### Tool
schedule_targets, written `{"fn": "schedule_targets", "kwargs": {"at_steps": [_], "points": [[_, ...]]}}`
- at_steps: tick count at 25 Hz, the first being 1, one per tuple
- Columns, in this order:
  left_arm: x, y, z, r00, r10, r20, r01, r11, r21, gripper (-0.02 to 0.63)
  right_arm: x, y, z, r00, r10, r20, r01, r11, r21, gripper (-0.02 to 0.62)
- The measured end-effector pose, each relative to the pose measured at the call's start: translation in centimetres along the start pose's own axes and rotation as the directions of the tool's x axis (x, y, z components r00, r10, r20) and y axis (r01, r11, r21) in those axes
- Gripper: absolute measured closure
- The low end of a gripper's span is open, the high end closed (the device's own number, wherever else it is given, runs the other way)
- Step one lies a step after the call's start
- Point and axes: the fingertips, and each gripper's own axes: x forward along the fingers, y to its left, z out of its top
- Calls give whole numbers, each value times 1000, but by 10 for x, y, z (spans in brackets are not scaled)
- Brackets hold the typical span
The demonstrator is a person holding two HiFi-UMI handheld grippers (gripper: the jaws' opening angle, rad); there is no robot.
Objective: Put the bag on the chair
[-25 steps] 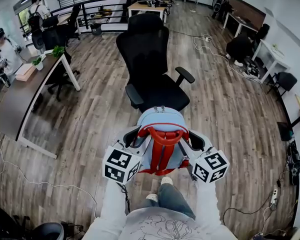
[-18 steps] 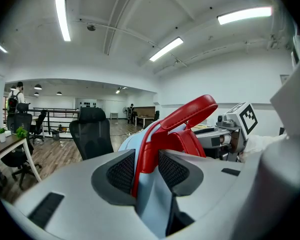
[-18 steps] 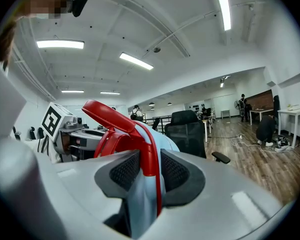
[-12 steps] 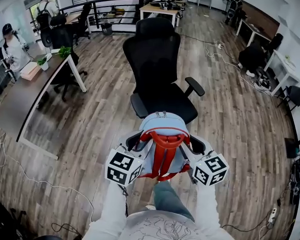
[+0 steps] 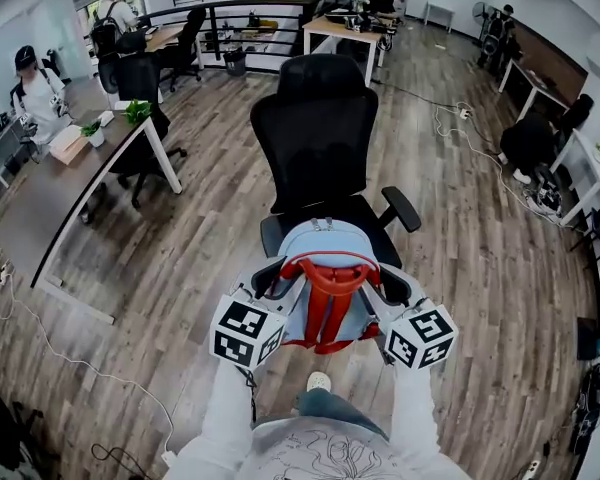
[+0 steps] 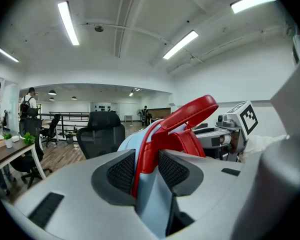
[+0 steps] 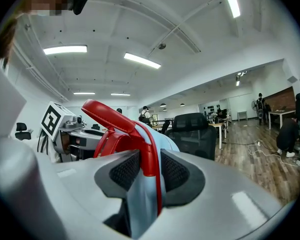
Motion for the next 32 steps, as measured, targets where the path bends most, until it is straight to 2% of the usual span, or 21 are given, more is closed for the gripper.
{"fn": "schedule_targets", "kwargs": {"at_steps": [6, 16, 23, 32], "points": [[43, 19, 11, 1000, 29, 5, -29, 1000, -7, 466, 32, -41, 8, 1000, 24, 4, -24, 1000, -6, 460], [103, 48, 6, 999, 22, -48, -23, 999, -32, 466, 77, -90, -4, 999, 25, -40, -24, 999, 38, 459], [165, 87, 10, 998, -32, -45, 30, 998, -47, 466, 124, -134, -3, 998, -36, -56, 38, 999, 30, 459], [253, 141, 36, 992, -118, -37, 117, 992, -46, 466, 191, -202, 18, 991, -120, -62, 120, 993, 5, 459]]}}
